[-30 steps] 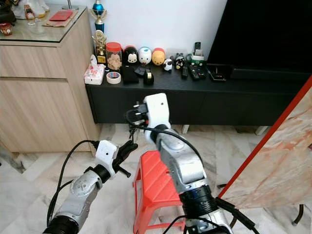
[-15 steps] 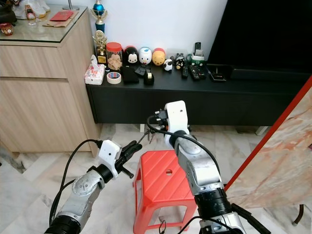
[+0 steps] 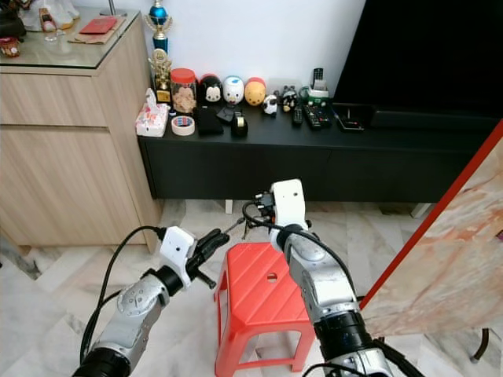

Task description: Hang keys on a hook

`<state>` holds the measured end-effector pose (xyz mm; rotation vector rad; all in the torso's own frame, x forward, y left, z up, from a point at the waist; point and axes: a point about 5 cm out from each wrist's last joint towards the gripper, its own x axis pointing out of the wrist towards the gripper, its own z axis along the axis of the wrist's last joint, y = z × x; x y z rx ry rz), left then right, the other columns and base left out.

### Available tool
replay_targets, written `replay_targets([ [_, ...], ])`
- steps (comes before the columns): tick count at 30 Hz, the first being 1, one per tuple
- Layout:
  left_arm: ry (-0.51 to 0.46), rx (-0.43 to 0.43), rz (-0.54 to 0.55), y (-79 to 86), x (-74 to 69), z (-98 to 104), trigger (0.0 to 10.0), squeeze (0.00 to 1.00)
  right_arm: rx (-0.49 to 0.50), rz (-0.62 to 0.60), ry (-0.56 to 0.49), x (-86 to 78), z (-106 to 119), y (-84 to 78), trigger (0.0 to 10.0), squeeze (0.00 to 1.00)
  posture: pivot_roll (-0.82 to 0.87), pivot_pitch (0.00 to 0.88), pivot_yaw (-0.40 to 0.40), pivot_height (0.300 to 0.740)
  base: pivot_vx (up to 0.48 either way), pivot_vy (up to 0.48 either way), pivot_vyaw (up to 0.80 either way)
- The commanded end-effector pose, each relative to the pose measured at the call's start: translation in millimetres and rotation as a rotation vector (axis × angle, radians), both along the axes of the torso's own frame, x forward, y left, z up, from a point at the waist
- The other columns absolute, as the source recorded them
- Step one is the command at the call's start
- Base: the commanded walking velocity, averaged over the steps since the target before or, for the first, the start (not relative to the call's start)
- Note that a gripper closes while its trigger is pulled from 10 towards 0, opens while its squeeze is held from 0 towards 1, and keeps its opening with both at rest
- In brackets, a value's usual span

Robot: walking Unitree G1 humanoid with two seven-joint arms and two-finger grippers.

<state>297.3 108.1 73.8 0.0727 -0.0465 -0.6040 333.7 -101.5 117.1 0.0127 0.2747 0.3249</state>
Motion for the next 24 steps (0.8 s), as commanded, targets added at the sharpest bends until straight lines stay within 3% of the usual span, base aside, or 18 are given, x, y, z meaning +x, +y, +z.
replay_targets([
  [1,-0.017,-0.047,0.068,11.7,4.0,6.2,0.0,0.00,-0.036,-0.118,0.026,0.9,-8.1,-28.2,10.0,0.00,0.01,0.000,-0.128,0.740,0.000,0.000,0.00],
  [5,-0.011,-0.056,0.059,9.1,3.3,5.9,0.0,0.00,-0.015,-0.106,0.027,1.0,-8.4,-25.6,10.0,0.00,0.00,0.000,-0.127,0.740,0.000,0.000,0.00],
  [6,-0.010,-0.055,0.058,9.0,3.3,5.9,0.0,0.00,-0.015,-0.104,0.026,1.0,-8.3,-25.3,10.0,0.25,0.00,0.000,-0.127,0.740,0.000,0.000,0.00],
  [7,-0.010,-0.055,0.057,9.1,3.3,6.0,0.0,0.00,-0.014,-0.104,0.026,1.0,-8.2,-25.2,10.0,0.80,0.00,0.000,-0.127,0.740,0.000,0.000,0.00],
  [8,-0.011,-0.055,0.057,9.1,3.4,6.1,0.0,0.00,-0.013,-0.105,0.025,1.0,-8.2,-25.2,10.0,0.80,0.00,0.000,-0.127,0.740,0.000,0.000,0.00],
  [9,-0.011,-0.055,0.057,9.3,3.4,6.2,0.0,0.00,-0.009,-0.105,0.022,1.1,-7.8,-24.9,10.0,0.95,0.00,0.000,-0.127,0.740,0.000,0.000,0.00],
  [10,-0.011,-0.054,0.057,9.7,3.6,6.3,0.0,0.00,-0.007,-0.104,0.017,1.4,-7.0,-24.6,10.0,1.00,0.01,0.000,-0.127,0.740,0.000,0.000,0.00],
  [12,-0.011,-0.053,0.057,10.3,3.8,6.5,0.0,0.00,-0.003,-0.103,0.006,2.2,-5.0,-24.2,10.0,0.98,0.01,0.000,-0.127,0.740,0.000,0.000,0.00],
  [13,-0.011,-0.052,0.057,10.3,3.9,6.4,0.0,0.00,-0.003,-0.102,0.004,2.4,-4.6,-24.1,10.0,0.54,0.01,0.000,-0.127,0.740,0.000,0.000,0.00],
  [14,-0.011,-0.052,0.057,10.3,3.8,6.4,0.0,0.00,0.001,-0.100,0.002,2.6,-3.9,-23.8,10.0,0.00,0.01,0.000,-0.127,0.740,0.000,0.000,0.00],
  [24,-0.007,-0.054,0.058,10.1,3.4,5.4,0.0,0.00,0.015,-0.101,0.034,1.7,-6.8,-25.9,10.0,0.00,0.01,0.000,-0.127,0.740,0.000,0.000,0.00],
])
